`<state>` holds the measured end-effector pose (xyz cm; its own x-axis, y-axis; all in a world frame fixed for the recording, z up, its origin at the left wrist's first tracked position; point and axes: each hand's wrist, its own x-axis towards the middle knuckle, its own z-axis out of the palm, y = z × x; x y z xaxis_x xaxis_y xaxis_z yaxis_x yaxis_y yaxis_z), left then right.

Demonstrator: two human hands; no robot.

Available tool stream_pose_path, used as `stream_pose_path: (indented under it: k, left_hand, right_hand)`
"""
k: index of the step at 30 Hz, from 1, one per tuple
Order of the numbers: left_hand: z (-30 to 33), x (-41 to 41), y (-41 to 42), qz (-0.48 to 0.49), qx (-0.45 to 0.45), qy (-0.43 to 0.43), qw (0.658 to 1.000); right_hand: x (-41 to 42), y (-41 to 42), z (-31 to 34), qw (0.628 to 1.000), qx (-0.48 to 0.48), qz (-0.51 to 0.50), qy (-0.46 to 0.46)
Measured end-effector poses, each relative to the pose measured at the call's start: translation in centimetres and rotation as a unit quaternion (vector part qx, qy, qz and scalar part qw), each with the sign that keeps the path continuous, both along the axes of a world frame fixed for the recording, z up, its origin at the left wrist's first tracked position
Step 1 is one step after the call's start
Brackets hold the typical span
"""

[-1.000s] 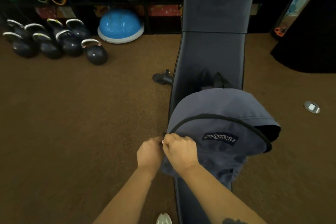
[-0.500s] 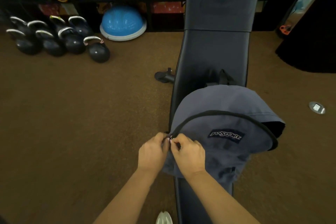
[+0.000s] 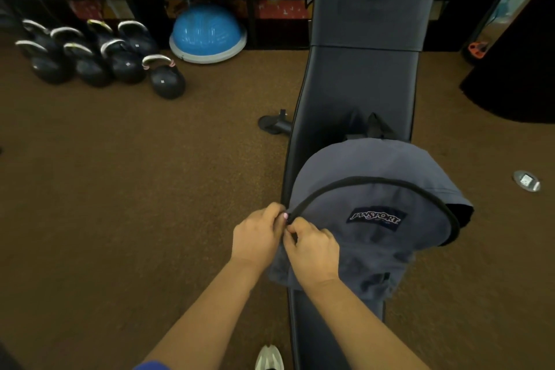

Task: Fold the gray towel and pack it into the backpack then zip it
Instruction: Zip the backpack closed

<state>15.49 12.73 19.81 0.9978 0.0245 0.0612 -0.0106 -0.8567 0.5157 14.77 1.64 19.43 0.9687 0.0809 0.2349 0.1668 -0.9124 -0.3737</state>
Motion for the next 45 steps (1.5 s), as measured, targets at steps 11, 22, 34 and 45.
stream_pose_path:
  k: [11, 22, 34, 45]
  left_hand:
    - [0.9, 0.3, -0.3, 0.018, -0.048, 0.055, 0.997]
    - [2.5, 1.8, -0.3, -0.082, 0.013, -0.036, 0.996]
    - [2.4, 2.1, -0.7, -0.075, 0.014, -0.042, 0.996]
    - [2.5, 3.4, -0.8, -0.155, 0.083, -0.153, 0.972]
  right_hand:
    - [1.6, -0.5, 3.1, 0.997, -0.050, 0.014, -0.063]
    - [0.8, -0.9, 4.1, 0.997, -0.051, -0.007, -0.054]
    - [2.5, -2.7, 5.1, 0.982, -0.147, 0.048, -0.109]
    - [0.7, -2.4, 4.7, 0.993, -0.049, -0.066, -0.082]
